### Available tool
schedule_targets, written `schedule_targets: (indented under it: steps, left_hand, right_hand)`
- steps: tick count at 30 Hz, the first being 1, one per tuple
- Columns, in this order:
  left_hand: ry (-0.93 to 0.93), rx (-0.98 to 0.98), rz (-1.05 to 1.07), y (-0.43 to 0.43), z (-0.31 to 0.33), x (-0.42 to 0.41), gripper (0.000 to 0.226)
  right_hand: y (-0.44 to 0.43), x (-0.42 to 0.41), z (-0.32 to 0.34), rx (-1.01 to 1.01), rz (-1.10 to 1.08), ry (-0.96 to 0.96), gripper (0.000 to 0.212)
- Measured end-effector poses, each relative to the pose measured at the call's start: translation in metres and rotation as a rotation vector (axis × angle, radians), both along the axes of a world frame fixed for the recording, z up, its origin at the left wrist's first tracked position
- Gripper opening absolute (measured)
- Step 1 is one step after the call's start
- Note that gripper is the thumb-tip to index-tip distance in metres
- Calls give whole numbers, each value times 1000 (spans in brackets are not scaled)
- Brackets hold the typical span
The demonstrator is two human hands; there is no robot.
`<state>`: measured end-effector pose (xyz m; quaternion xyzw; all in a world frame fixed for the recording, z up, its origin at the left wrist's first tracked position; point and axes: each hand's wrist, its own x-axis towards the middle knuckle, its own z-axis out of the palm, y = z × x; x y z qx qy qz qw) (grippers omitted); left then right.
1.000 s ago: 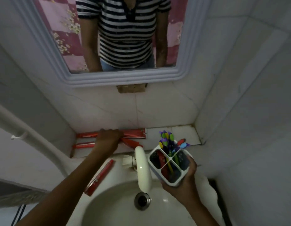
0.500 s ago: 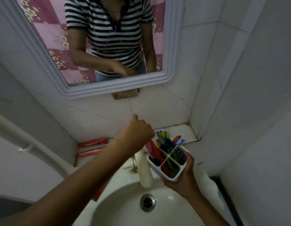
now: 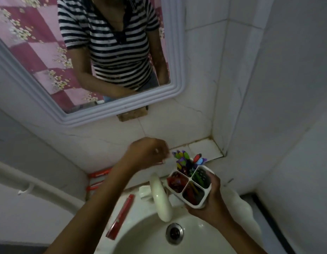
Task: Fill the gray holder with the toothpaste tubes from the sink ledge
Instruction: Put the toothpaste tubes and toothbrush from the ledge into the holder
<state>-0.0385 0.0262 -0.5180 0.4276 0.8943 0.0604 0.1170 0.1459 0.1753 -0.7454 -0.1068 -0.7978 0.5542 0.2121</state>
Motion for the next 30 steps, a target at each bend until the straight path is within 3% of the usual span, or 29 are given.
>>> schedule_targets:
  steps: [2,4,6,9,14,16,19,23,26,30]
  left_hand:
    - [11,2,205,-24,-23,-27,23]
    - [33,-164,269,-40,-58,-45,33]
    - [57,-354,200,-49,-91,-54,45]
    - [97,-441,136,-50,-126,-60,61]
    - [161,-457,89,-37,-134,-66,49]
    - [75,-339,149,-37,-120,-65,44]
    - [-62,31,312,-38,-84,-52,40]
    - [-234,522,188,-22,-29,-11,33]
    - [-402,561,69,6,1,25,32]
    - [-500,482,-33,36,-8,45,38]
  right_hand:
    - [0,-1,-2,6,2,22,130]
    - [0,-3,-5,-5,12,44,129]
    - [1,-3,-9,-1,21,46,131]
    - [3,-1,-12,-18,30,33,133]
    - [5,1,-12,-41,32,-7,134]
    - [4,1,-11,-58,35,-9,134]
    - [1,1,-7,-87,19,12,137]
    - [-7,0,3,-124,5,34,135]
    - [-8,-2,2,-127,-2,22,136]
    - [-8,-8,-9,-63,26,-34,137]
